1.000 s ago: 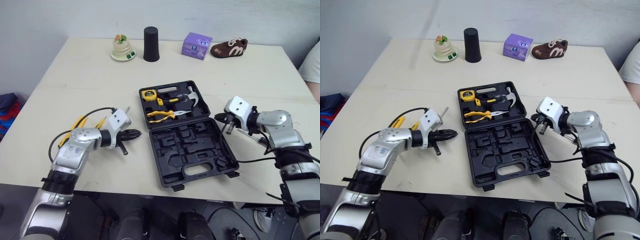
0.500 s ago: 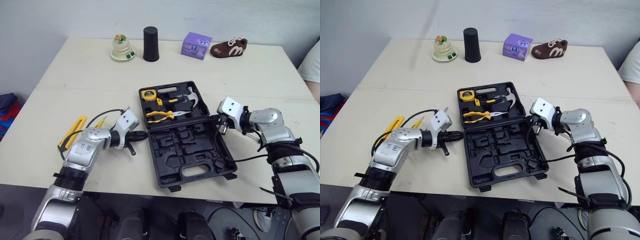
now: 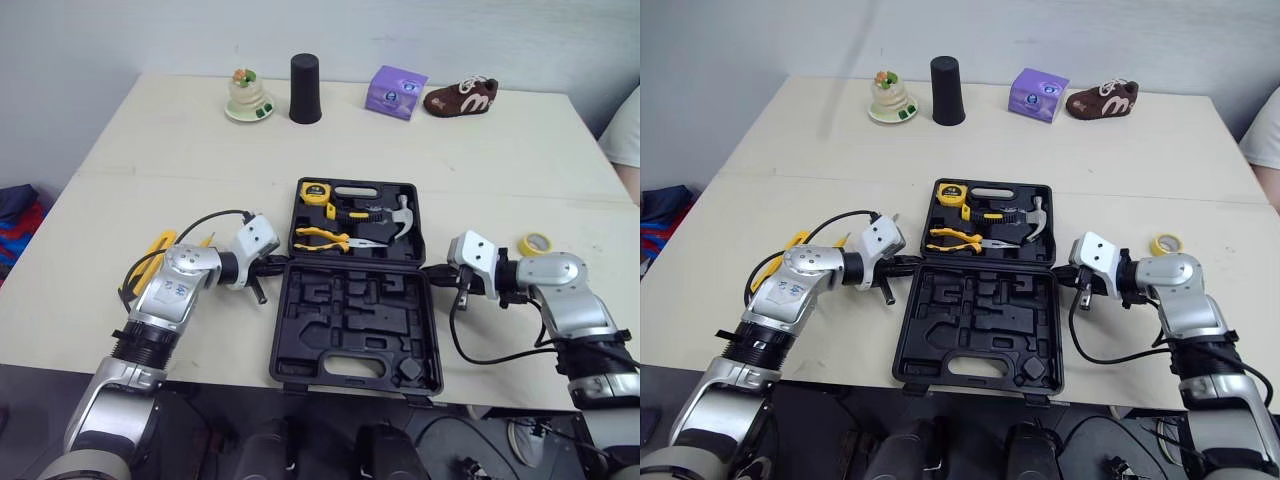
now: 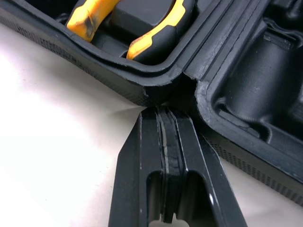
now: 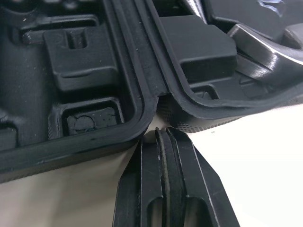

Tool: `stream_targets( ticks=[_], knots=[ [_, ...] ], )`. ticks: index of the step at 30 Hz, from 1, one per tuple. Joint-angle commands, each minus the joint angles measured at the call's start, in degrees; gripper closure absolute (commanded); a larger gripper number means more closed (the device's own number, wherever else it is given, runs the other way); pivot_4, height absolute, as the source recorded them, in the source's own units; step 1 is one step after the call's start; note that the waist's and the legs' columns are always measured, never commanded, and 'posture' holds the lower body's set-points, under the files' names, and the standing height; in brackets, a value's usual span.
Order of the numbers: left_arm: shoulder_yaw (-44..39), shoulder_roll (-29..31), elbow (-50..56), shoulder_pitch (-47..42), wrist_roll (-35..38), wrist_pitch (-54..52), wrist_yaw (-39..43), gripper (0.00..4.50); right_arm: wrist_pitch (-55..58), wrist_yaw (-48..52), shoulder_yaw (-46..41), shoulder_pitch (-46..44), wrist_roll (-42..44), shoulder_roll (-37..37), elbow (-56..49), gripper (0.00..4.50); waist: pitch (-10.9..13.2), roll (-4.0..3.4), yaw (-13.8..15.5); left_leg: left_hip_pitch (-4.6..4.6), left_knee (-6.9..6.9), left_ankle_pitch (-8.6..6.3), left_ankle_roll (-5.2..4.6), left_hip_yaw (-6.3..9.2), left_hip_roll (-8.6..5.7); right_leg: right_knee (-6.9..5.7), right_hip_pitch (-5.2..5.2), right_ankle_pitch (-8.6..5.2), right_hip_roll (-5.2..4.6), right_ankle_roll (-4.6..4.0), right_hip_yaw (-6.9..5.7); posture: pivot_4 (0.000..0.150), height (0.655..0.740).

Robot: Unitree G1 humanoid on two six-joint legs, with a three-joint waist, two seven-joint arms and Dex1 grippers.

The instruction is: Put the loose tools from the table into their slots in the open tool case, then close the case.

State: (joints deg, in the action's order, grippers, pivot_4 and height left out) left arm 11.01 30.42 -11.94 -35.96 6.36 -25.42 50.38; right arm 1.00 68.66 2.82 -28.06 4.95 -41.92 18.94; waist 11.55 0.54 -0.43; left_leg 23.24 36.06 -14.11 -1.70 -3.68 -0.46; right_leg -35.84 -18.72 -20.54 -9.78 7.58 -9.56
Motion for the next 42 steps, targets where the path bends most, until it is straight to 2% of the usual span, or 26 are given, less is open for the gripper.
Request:
stream_targets(
  ticks=[1,10,14,20,23,24,26,27,32,33,34,36,37,39,42],
  knots=[
    [0.8,-0.7,1.8,-0.5,0.3,1.2,1.7,4.45,2.1,-0.3,-0.6,2.4,2.3,-0.3,-6.5,4.50,0.0,0.00,0.3,0.00,0.01,0.00,0.01,-0.01,0.03,0.02,0.00,0.00,0.06,0.00,0.07,0.150,0.7400],
    [-0.4,0.8,0.8,-1.6,-0.4,0.0,2.0,4.45,6.0,-1.5,-1.4,3.3,3.2,-0.7,-9.5,4.50,0.0,0.00,0.4,0.00,0.05,0.00,0.01,-0.03,0.05,0.01,0.00,0.00,0.08,0.00,0.11,0.150,0.7400],
    [-0.8,5.3,3.6,-0.9,-0.7,-0.7,4.6,4.45,5.0,-1.3,-2.3,3.4,2.1,-3.1,-8.0,4.50,0.0,0.00,0.2,0.00,0.03,0.00,0.01,-0.07,0.09,0.01,-0.03,0.00,0.13,0.00,0.14,0.150,0.7400],
    [-7.1,12.8,7.2,1.7,2.0,1.9,6.9,4.45,6.8,-0.8,-9.5,6.1,6.0,-9.3,-8.6,4.50,0.0,0.00,0.6,0.01,0.02,-0.01,0.02,-0.11,0.12,0.02,-0.07,0.00,0.14,0.00,0.22,0.150,0.7400],
    [-15.5,16.2,10.4,5.6,7.3,0.5,8.7,4.45,12.0,-0.6,-18.8,11.1,13.3,-11.6,-13.1,4.50,0.0,0.00,0.7,0.03,0.01,-0.01,0.02,-0.03,0.11,0.08,-0.03,0.00,0.16,0.00,0.28,0.150,0.7400],
    [-17.1,16.7,11.0,6.5,8.5,0.2,8.8,4.49,13.4,-0.6,-20.7,12.1,15.1,-11.8,-14.2,4.18,0.0,0.00,0.7,0.03,-0.02,-0.03,0.02,-0.02,0.11,0.10,-0.03,0.00,0.17,0.00,0.31,0.150,0.7400],
    [-27.2,18.1,11.2,11.6,12.4,0.0,7.5,3.85,16.9,-2.1,-28.9,19.3,16.8,-12.7,-17.5,3.60,0.0,-0.05,0.7,0.04,-0.03,-0.03,0.02,-0.04,0.12,0.12,-0.03,0.00,0.18,0.00,0.31,0.150,0.7400],
    [-30.6,18.7,11.1,13.7,13.4,0.2,7.0,3.57,17.1,-3.3,-31.6,22.1,16.8,-12.7,-18.7,3.17,0.0,-0.05,0.7,0.02,-0.02,-0.03,0.02,-0.01,0.14,0.11,0.00,0.00,0.19,0.00,0.31,0.150,0.7400],
    [-47.1,21.7,1.8,21.4,13.5,5.0,1.0,1.39,4.3,-10.9,-43.7,32.6,12.3,-9.5,-12.9,0.74,0.0,-0.05,0.4,-0.08,-0.11,-0.11,0.06,-0.07,0.17,0.19,0.01,0.00,0.23,0.00,0.33,0.150,0.7400],
    [-49.1,22.6,-1.4,22.2,13.0,6.6,0.0,1.39,1.9,-11.4,-45.4,33.8,12.4,-8.9,-10.8,0.74,0.0,-0.05,0.4,-0.14,-0.10,-0.22,0.08,-0.10,0.17,0.20,0.01,0.00,0.22,0.00,0.39,0.150,0.7400],
    [-50.2,23.2,-3.6,22.7,12.6,7.8,-0.5,0.73,0.3,-11.6,-46.3,34.6,12.6,-8.6,-9.3,0.06,0.0,-0.05,0.4,-0.16,-0.09,-0.24,0.08,-0.13,0.16,0.22,-0.03,0.00,0.19,0.00,0.45,0.150,0.7400],
    [-51.1,26.5,-13.5,25.5,7.7,12.4,-5.8,0.19,-5.1,-12.3,-48.3,37.3,11.4,-8.7,-2.5,0.00,0.0,-0.05,0.4,-0.16,-0.14,-0.28,0.13,-0.13,0.18,0.22,-0.06,0.00,0.20,0.00,0.46,0.150,0.7400],
    [-52.6,28.1,-19.1,26.9,6.0,14.6,-9.8,0.07,-11.5,-14.7,-48.8,39.0,8.3,-9.9,2.9,0.00,0.0,-0.05,0.3,-0.17,-0.24,-0.29,0.14,-0.17,0.18,0.20,-0.10,0.00,0.21,0.00,0.46,0.150,0.7400],
    [-54.9,29.9,-26.5,29.7,5.1,17.8,-14.0,0.07,-15.1,-18.5,-49.6,40.9,5.9,-11.3,9.7,0.00,0.0,-0.05,0.2,-0.17,-0.43,-0.29,0.13,-0.26,0.16,0.21,-0.17,0.00,0.21,0.00,0.49,0.150,0.7400],
    [-55.1,30.7,-31.0,32.0,5.1,21.4,-16.0,0.07,-18.0,-20.0,-49.8,41.1,7.1,-11.9,15.1,0.00,0.0,-0.05,0.0,-0.17,-0.57,-0.33,0.07,-0.46,0.15,0.22,-0.33,0.00,0.12,0.00,0.52,0.150,0.7400]
  ],
)
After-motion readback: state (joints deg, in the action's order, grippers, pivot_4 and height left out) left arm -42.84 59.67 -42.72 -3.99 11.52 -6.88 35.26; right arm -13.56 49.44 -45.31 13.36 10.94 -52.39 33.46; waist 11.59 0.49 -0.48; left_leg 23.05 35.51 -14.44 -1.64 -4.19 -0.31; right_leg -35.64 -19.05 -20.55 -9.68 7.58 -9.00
